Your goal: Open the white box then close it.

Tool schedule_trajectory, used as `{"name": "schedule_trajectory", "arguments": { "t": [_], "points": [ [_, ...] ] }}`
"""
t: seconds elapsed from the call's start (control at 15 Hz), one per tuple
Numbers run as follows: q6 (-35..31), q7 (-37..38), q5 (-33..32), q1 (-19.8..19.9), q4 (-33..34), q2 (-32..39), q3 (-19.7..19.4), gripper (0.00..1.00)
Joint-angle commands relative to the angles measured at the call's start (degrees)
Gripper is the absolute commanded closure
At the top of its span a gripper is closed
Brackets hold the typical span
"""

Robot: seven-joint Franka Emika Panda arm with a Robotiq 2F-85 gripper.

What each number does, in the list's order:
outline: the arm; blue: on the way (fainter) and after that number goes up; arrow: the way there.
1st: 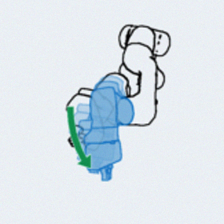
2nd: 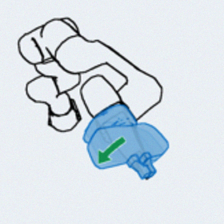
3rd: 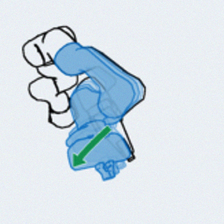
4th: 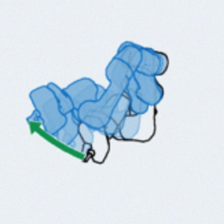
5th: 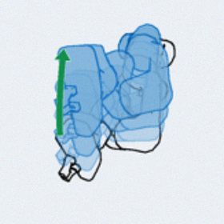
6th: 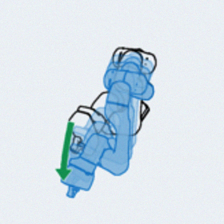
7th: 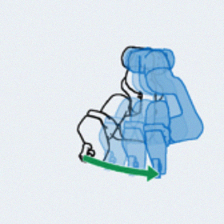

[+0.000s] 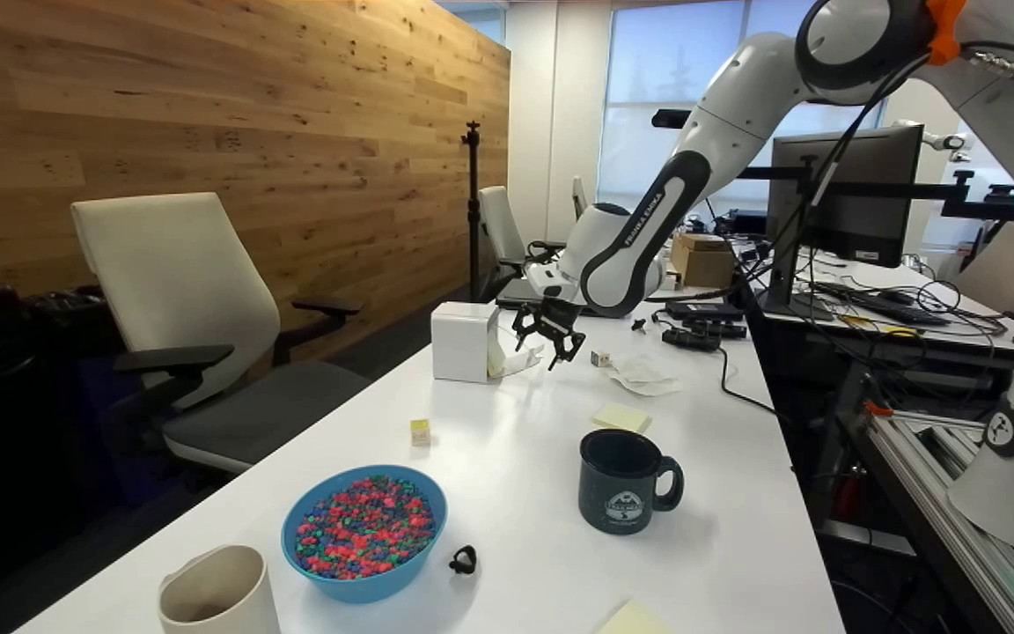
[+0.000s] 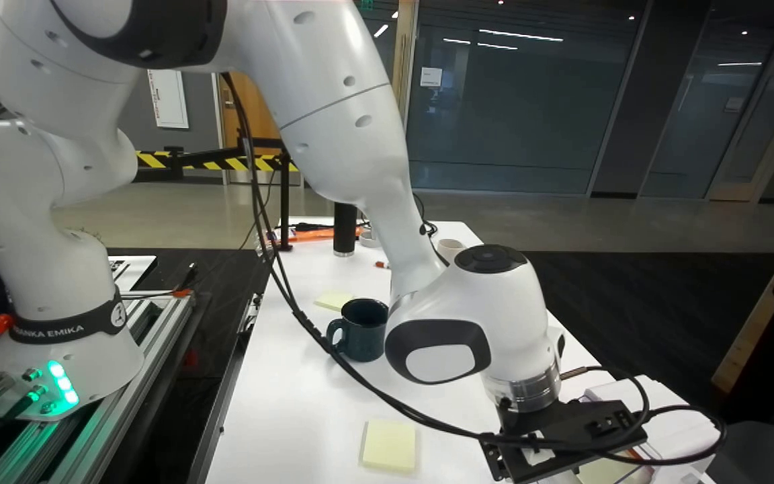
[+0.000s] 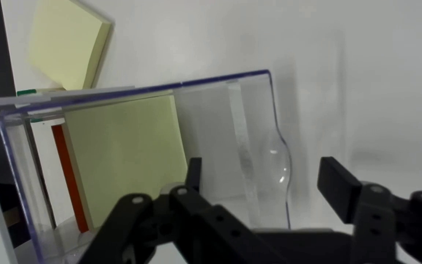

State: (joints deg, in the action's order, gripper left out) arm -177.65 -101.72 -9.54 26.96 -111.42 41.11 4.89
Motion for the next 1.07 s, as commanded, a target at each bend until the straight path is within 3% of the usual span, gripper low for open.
{"name": "schedule_trajectory", "arguments": {
  "t": [0.0, 0.2, 0.27, 0.33, 0.4, 0.53, 0.67, 0.87, 1.0],
  "points": [
    [-1.0, 0.4, -1.6, 1.5, 1.8, 1.5, 1.1, 0.48],
    [-0.9, 0.4, -1.6, 1.6, 2.2, 1.8, 1.2, 0.70],
    [-0.9, 0.5, -1.6, 1.7, 2.3, 1.8, 1.3, 0.54],
    [-0.9, 0.6, -1.6, 1.7, 2.3, 1.8, 1.3, 0.31],
    [-0.9, 0.5, -1.6, 1.7, 2.3, 1.8, 1.4, 0.29],
    [-0.8, 0.5, -1.5, 2.0, 2.6, 2.0, 1.6, 0.67],
    [-0.8, 0.4, -1.5, 2.2, 2.7, 1.9, 1.8, 0.74],
    [-1.0, 0.5, -1.5, 2.0, 2.6, 1.8, 1.7, 0.96],
    [-1.5, 0.6, -1.6, 2.2, 2.7, 1.7, 2.0, 0.94]
  ]
}}
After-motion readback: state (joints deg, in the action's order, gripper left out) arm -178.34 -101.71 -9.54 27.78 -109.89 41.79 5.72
